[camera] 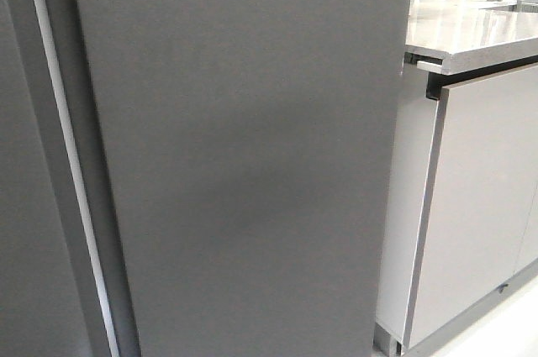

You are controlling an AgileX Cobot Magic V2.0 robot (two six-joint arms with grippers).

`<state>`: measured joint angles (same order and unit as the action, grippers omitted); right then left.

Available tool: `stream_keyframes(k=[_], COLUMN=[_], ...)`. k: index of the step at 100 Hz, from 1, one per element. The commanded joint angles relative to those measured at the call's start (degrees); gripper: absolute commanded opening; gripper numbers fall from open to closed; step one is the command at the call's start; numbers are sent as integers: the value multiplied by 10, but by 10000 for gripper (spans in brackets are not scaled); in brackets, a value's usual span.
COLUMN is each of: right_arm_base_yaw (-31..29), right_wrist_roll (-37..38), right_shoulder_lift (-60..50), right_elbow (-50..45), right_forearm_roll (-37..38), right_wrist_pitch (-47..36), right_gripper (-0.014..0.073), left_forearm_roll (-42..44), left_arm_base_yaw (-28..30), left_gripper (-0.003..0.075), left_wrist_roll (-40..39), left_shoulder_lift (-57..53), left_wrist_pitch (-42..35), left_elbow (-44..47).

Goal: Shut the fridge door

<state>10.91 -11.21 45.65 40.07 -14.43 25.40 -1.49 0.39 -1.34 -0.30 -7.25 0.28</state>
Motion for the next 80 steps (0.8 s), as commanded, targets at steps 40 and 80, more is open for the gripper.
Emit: stream_keyframes(k=[40,80], right_arm_base_yaw=[-3,-30], right_wrist_roll=[-2,-2], right_shoulder_lift=[-266,-313], right_elbow=[-78,-111], right_forearm_roll=[38,62], right_wrist_pitch=[150,31], right_gripper=[-46,-46], left_forearm_roll=[-2,-2], left_arm_base_yaw=[0,0], left_gripper=[-20,-20], left_wrist_roll=[-1,-1], left_shoulder_lift=[-6,-6], left_wrist_pitch=[-42,-42], left_elbow=[20,20])
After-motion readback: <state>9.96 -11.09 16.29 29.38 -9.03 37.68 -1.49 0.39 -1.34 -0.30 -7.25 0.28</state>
